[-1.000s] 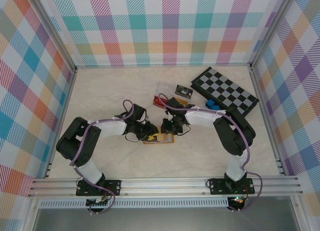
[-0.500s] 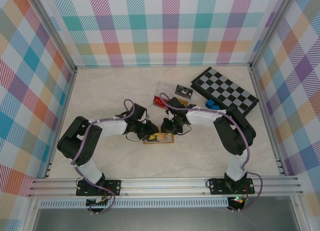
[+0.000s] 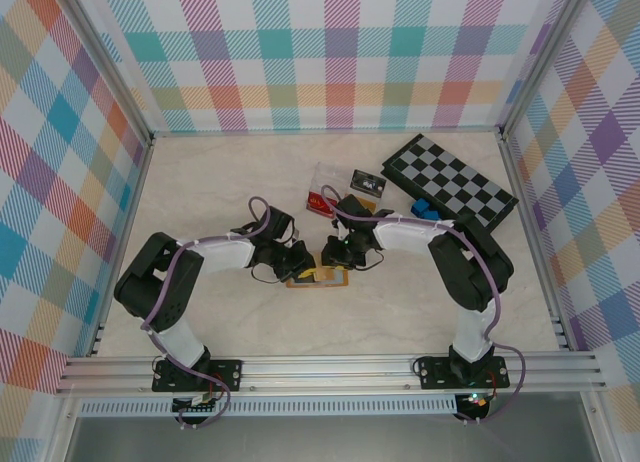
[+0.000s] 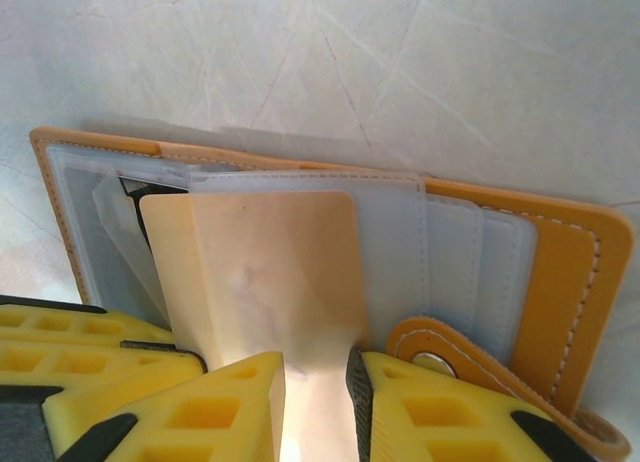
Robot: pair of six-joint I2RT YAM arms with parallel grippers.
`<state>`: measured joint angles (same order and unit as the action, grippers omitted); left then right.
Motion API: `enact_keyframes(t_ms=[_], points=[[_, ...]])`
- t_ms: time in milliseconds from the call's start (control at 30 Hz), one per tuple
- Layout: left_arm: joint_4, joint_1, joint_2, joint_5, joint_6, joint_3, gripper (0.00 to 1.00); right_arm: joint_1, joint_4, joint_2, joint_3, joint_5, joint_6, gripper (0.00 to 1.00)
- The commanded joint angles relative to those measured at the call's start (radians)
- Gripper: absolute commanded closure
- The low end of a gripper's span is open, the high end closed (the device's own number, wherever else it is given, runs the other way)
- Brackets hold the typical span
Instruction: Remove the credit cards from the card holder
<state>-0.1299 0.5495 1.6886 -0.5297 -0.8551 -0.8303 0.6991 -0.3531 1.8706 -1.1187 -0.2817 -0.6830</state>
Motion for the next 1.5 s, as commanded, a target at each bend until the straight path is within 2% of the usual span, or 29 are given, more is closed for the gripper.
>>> enact_keyframes(t_ms=[0,100,167,500,633,767,967,1133,1300,1467], points=[[-0.102,0.009,-0.047,0.049,0.044,-0.022,0.94,-0.012,-0.024,-0.003,0.039,0.016,-0.016,0.72],[-0.140,0.009,-0.072,0.074,0.066,-0.038,0.98,-0.019,-0.024,-0.007,0.044,0.017,-0.016,0.72],[-0.221,0.009,-0.093,0.108,0.090,-0.054,1.00,-0.023,-0.019,-0.013,0.049,0.016,-0.016,0.71],[-0.452,0.006,-0.191,0.251,0.190,-0.136,1.00,-0.026,0.059,-0.078,0.086,-0.031,-0.018,0.69],[-0.503,0.002,-0.253,0.283,0.197,-0.168,1.00,-0.033,0.119,-0.172,0.109,-0.072,-0.006,0.63],[-0.489,0.000,-0.309,0.268,0.182,-0.171,1.00,-0.056,0.180,-0.293,0.154,-0.113,-0.010,0.54],[-0.350,-0.017,-0.383,0.154,0.133,-0.154,1.00,-0.127,0.315,-0.401,0.230,-0.238,-0.070,0.29],[-0.109,-0.026,-0.405,0.032,0.030,-0.109,1.00,-0.173,0.466,-0.417,0.276,-0.376,-0.173,0.18],[0.063,-0.027,-0.403,-0.033,-0.056,-0.080,1.00,-0.205,0.504,-0.403,0.256,-0.452,-0.283,0.21],[0.179,-0.032,-0.404,-0.051,-0.136,-0.042,1.00,-0.208,0.562,-0.401,0.227,-0.517,-0.345,0.29]])
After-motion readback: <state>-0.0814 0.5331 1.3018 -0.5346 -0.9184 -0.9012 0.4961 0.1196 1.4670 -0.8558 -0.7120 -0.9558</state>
